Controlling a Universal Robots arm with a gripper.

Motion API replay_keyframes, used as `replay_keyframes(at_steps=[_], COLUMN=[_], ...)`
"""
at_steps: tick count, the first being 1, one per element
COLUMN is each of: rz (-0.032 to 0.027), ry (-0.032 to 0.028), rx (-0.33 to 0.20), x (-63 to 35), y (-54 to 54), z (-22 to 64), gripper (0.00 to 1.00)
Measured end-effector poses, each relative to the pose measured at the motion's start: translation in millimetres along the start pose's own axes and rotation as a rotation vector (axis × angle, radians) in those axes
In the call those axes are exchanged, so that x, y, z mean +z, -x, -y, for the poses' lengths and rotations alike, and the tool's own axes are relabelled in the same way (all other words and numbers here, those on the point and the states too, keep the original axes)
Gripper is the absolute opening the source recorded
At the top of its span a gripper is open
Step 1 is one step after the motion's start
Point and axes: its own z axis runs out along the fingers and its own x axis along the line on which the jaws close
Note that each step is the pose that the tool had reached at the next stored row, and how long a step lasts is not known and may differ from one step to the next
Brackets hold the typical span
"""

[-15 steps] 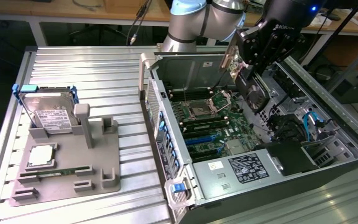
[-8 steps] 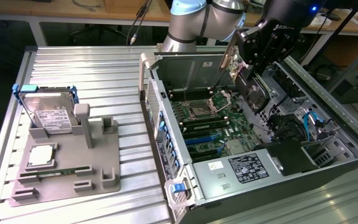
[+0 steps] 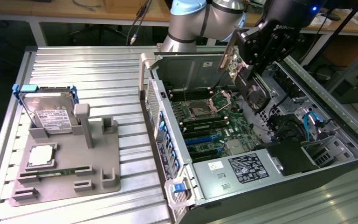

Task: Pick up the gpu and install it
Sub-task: 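Insert the gpu into the slot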

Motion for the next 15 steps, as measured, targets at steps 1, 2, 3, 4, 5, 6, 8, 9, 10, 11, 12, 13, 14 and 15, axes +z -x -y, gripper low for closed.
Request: replay_keyframes(at_steps=[1,2,3,4,5,6,8,9,10,11,12,13,14,15], rz=[-0.0001,-0.0002,-0.0003,-0.0004,-0.0005,-0.0005,-0.0007,-0.0006,-0.0007,-0.0007,-0.0008,-0.0008,-0.0009,-0.0010], ry=[0.0000,0.0001,0.0001,0.0001,0.0001,0.0002,0.0002,0.0002,0.0002,0.0002,0.0002,0.0003,0.0003,0.0003], rx=[-0.003,-0.005,-0.008,-0.009,-0.011,-0.013,-0.015,-0.016,-0.017,-0.018,-0.019,-0.021,-0.022,-0.025], x=[0.0,0.0,0.0,0.0,0.0,0.0,0.0,0.0,0.0,0.0,0.0,0.0,0.0,0.0], y=[0.0,0.0,0.0,0.0,0.0,0.0,0.0,0.0,0.0,0.0,0.0,0.0,0.0,0.0], z=[0.0,0.0,0.0,0.0,0.0,0.0,0.0,0.0,0.0,0.0,0.0,0.0,0.0,0.0], gripper=[0.27,0.27,0.27,0.27,0.27,0.27,0.27,0.27,0.27,0.27,0.27,0.27,0.27,0.27])
